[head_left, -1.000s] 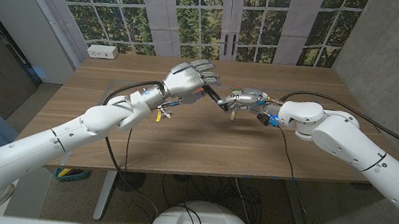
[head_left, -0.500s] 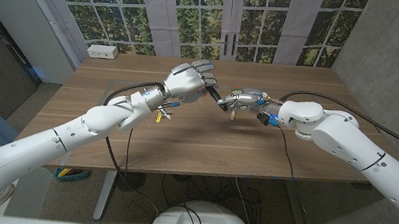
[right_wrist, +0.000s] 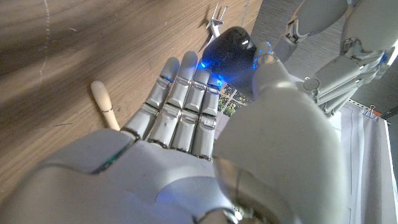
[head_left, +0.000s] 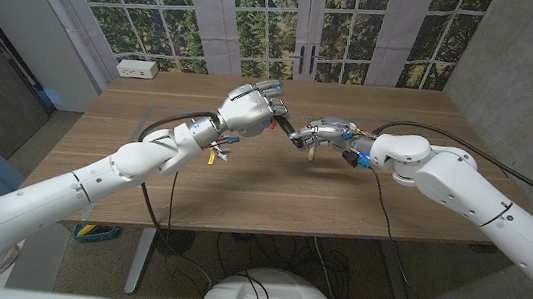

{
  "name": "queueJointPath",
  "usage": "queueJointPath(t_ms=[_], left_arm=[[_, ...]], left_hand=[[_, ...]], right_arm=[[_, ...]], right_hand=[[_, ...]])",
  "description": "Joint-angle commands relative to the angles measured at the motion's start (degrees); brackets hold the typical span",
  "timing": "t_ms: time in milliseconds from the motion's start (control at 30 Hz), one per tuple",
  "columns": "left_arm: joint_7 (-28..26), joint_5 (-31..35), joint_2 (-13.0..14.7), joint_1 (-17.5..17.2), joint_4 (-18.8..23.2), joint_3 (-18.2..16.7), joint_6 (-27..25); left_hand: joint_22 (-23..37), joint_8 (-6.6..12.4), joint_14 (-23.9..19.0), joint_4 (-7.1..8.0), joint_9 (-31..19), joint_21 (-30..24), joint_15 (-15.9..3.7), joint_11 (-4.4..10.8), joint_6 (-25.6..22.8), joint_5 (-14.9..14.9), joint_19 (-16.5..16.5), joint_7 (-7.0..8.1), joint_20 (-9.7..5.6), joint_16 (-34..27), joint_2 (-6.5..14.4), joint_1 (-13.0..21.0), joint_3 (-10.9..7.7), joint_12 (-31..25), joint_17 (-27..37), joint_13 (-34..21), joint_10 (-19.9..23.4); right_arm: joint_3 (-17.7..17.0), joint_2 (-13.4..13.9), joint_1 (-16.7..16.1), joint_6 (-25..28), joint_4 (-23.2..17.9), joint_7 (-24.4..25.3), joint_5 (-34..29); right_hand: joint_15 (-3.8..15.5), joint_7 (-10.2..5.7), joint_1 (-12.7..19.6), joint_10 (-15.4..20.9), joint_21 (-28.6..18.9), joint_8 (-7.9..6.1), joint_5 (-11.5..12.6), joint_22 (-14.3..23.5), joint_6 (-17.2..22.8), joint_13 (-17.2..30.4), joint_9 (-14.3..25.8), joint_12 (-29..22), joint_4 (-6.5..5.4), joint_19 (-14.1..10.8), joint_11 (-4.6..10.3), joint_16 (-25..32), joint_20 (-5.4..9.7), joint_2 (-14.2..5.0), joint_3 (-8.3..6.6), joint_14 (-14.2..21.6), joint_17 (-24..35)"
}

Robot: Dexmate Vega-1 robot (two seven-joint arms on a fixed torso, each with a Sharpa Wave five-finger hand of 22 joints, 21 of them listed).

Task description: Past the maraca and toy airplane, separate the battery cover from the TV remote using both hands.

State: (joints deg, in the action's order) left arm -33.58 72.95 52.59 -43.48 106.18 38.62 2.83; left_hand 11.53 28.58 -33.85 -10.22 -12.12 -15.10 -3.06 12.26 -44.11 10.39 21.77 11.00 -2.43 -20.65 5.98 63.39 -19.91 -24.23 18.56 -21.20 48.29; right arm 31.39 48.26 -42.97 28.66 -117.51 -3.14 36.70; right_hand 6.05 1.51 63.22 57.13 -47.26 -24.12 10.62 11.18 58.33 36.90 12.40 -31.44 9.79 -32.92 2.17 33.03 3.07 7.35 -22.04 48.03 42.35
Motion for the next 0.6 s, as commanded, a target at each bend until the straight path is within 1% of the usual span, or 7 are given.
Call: queueJointPath(t_ms=[33,67,133,233,267,367,600], left_arm=[[-4.2,1.6,-0.7,0.9,-2.0,1.2,-0.9],[-4.7,1.7,-0.8,1.1,-2.2,1.4,-0.9],[-5.2,1.8,-0.9,1.2,-2.4,1.6,-1.1],[-5.9,1.8,-1.1,1.3,-2.8,1.8,-1.5],[-5.8,1.9,-1.1,1.4,-2.8,1.9,-1.7],[-6.0,2.3,-1.2,1.5,-3.0,2.1,-2.3],[-6.3,3.3,-1.6,1.3,-3.0,2.6,-4.3]], left_hand=[[0.9,2.43,-3.7,0.02,-0.6,-1.7,-10.61,0.58,-4.4,0.0,1.6,0.17,-1.6,-3.1,1.2,3.8,0.82,-3.5,3.9,-7.6,5.5],[1.2,2.8,-4.8,0.27,-0.6,-2.4,-10.67,0.5,-5.2,-0.1,2.0,0.1,-1.92,-4.0,1.8,4.3,0.89,-4.2,5.1,-8.7,6.6],[1.7,2.99,-7.3,0.28,-0.6,-3.5,-10.73,0.42,-5.6,-0.3,2.4,0.04,-2.57,-5.6,1.8,4.9,1.19,-5.4,7.1,-10.8,7.9],[2.7,3.13,-9.6,0.32,-0.6,-5.1,-10.78,0.3,-6.1,-0.4,2.7,-0.06,-3.53,-7.0,1.9,5.6,1.35,-7.2,9.7,-13.7,9.2],[2.9,3.29,-9.7,0.33,-0.7,-5.3,-10.77,0.3,-6.3,-0.4,2.8,-0.07,-3.64,-7.1,1.9,5.6,1.34,-7.3,10.0,-13.9,9.2],[4.2,4.86,-10.7,0.36,-2.1,-7.1,-10.77,0.28,-7.9,-0.3,2.9,-0.12,-4.11,-7.6,1.7,5.8,1.37,-8.1,12.0,-16.1,9.5],[5.9,6.23,-12.1,0.66,-3.4,-9.5,-10.73,0.27,-8.4,-0.2,3.1,-0.28,-4.29,-8.4,1.7,5.3,1.38,-9.3,14.7,-18.7,10.5]], right_arm=[[0.2,-0.3,0.2,-0.3,0.6,-0.2,-0.1],[0.2,-0.3,0.2,-0.4,0.6,-0.3,-0.1],[0.2,-0.3,0.3,-0.5,0.6,-0.4,-0.2],[0.2,-0.3,0.4,-0.6,0.7,-0.6,-0.2],[0.3,-0.3,0.4,-0.6,0.8,-0.7,-0.2],[0.3,-0.3,0.5,-0.8,0.8,-0.9,-0.3],[0.3,-0.1,0.5,-1.1,1.0,-1.4,-0.3]], right_hand=[[7.11,-0.83,12.3,4.8,-0.5,0.07,0.4,0.1,1.3,0.2,0.1,0.2,-0.18,0.3,4.37,-0.5,0.79,-12.75,0.1,0.5,0.3],[7.19,-0.86,12.3,4.8,-0.6,0.09,0.4,0.1,1.3,0.2,0.1,0.2,-0.13,0.3,4.42,-0.5,0.79,-12.73,0.07,0.5,0.4],[7.21,-0.86,12.4,4.9,-0.7,0.13,0.4,0.1,1.2,0.2,0.1,0.2,-0.1,0.3,4.31,-0.6,0.77,-12.7,0.08,0.6,0.5],[7.19,-0.85,12.4,4.9,-0.8,0.16,0.4,0.0,1.2,0.3,0.2,0.2,-0.1,0.4,4.28,-0.7,0.83,-12.75,0.04,0.6,0.6],[7.2,-0.89,12.4,4.8,-0.9,0.16,0.4,0.0,1.2,0.3,0.2,0.3,-0.08,0.4,4.35,-0.8,0.82,-12.7,0.05,0.6,0.6],[7.23,-0.87,12.4,4.9,-1.1,0.2,0.4,0.0,1.2,0.4,0.2,0.3,-0.05,0.5,4.38,-0.9,0.82,-12.68,0.04,0.7,0.7],[7.26,-0.83,12.5,4.9,-1.6,0.24,0.4,0.0,1.3,0.4,0.2,0.4,-0.04,0.7,4.34,-1.2,0.86,-12.67,0.0,0.8,1.1]])
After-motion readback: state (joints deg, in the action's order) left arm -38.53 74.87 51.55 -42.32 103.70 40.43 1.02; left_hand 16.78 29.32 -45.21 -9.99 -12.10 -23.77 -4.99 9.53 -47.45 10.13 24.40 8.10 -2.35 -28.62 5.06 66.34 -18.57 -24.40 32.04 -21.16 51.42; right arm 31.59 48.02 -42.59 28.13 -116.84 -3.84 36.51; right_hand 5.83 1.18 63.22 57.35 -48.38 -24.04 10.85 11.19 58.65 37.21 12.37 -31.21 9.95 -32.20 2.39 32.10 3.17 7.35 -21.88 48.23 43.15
